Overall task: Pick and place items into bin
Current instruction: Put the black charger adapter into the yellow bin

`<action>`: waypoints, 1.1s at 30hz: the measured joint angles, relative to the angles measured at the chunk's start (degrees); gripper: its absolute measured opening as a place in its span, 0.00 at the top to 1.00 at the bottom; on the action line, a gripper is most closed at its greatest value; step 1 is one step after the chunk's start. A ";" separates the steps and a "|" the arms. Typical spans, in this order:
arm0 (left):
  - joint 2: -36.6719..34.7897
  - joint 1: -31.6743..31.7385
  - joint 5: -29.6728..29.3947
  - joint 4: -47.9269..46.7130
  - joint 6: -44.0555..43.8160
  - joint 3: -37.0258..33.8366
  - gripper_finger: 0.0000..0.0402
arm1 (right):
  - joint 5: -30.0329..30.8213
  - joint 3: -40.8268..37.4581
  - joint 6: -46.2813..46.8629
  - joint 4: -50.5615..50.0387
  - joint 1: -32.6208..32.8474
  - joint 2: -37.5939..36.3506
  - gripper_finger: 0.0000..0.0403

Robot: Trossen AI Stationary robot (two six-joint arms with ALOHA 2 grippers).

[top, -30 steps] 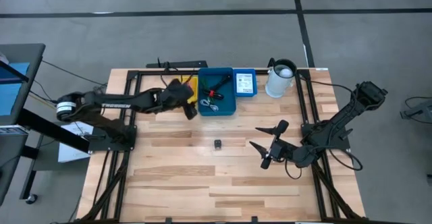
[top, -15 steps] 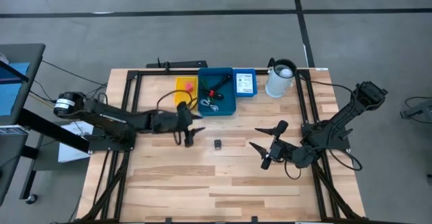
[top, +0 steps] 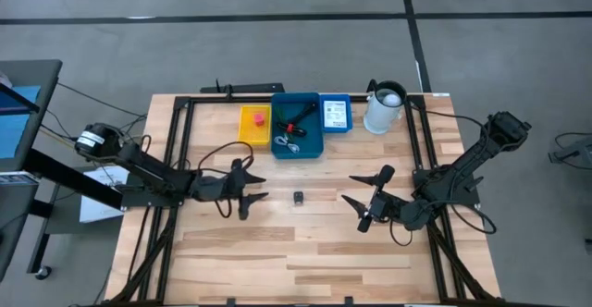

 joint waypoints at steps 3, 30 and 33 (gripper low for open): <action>0.00 -1.28 -1.85 -2.33 -0.72 0.01 0.48 | 0.00 0.00 0.00 0.00 0.00 0.00 0.32; 45.25 -1.67 -5.69 26.85 -3.59 9.35 0.48 | -0.10 0.00 -0.35 0.02 -0.07 0.00 0.32; 47.45 -1.59 -5.83 26.87 -2.86 11.64 0.48 | -0.08 0.00 -0.46 0.00 -0.07 0.00 0.32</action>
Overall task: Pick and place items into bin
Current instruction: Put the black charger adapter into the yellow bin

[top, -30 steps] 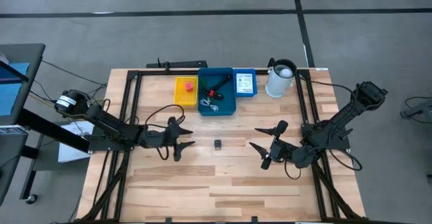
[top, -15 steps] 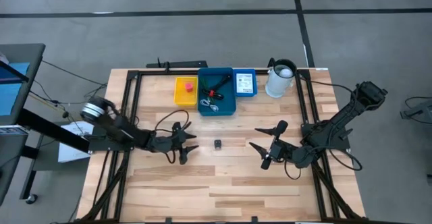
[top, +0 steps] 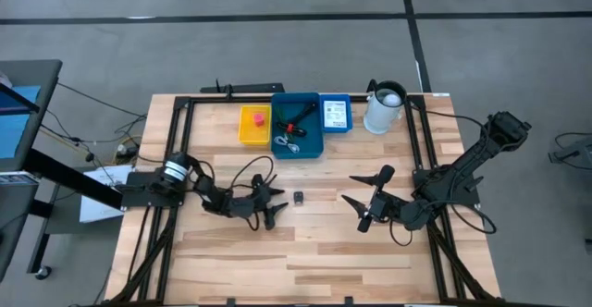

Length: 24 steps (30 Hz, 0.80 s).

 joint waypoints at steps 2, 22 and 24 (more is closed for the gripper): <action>0.35 0.02 0.26 -0.24 0.61 0.70 0.48 | 0.03 0.00 -0.03 -0.02 -0.02 0.00 0.32; 0.66 1.39 6.10 -2.10 4.36 3.66 0.48 | 0.03 0.00 -0.05 -0.85 -0.02 0.00 0.32; 0.66 1.71 6.92 -1.87 4.62 3.66 0.48 | 0.03 0.00 -0.05 -0.85 -0.02 0.00 0.32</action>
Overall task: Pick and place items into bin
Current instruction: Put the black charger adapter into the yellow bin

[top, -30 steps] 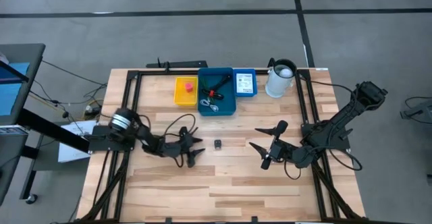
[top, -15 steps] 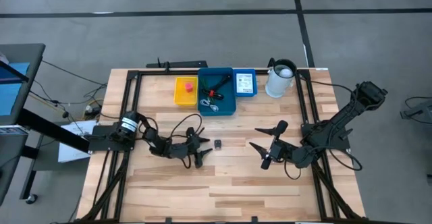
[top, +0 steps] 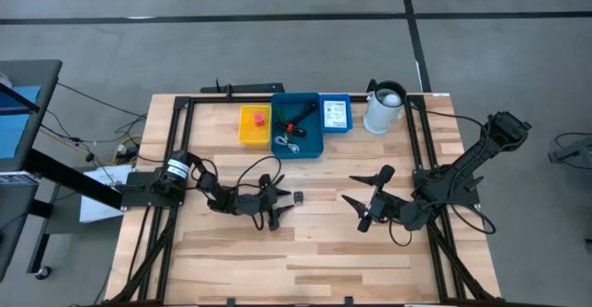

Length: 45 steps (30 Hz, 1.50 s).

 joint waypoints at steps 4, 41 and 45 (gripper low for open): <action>0.00 0.73 1.87 0.17 0.89 0.00 0.48 | 0.00 0.00 0.00 0.02 0.00 0.00 0.32; -0.14 4.59 5.31 -1.08 4.36 -0.02 0.37 | 0.00 0.00 0.04 0.04 -0.02 0.00 0.32; -0.15 5.22 6.17 -0.99 5.05 0.00 0.37 | 0.00 0.00 0.04 0.04 -0.02 0.00 0.32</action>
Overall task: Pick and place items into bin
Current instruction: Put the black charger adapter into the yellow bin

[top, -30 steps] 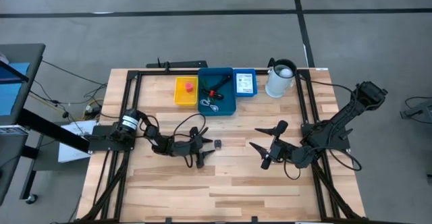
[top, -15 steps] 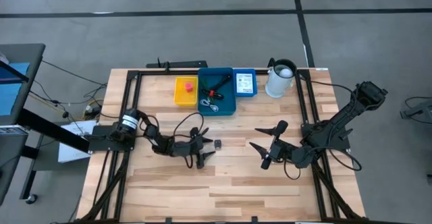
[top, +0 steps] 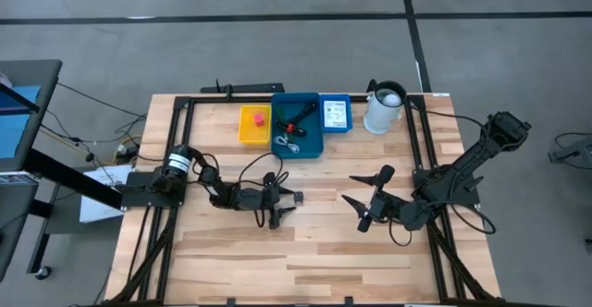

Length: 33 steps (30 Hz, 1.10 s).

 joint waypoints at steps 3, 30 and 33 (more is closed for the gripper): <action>0.00 0.27 0.32 0.05 0.65 0.02 0.37 | -0.01 0.00 0.00 0.00 0.00 0.00 0.32; 0.15 2.13 2.75 -0.65 3.66 1.88 0.37 | -0.02 0.00 0.00 0.00 0.00 0.00 0.32; 0.15 2.15 2.95 -0.81 3.92 2.51 0.37 | 0.00 0.00 -0.02 0.00 0.00 0.00 0.32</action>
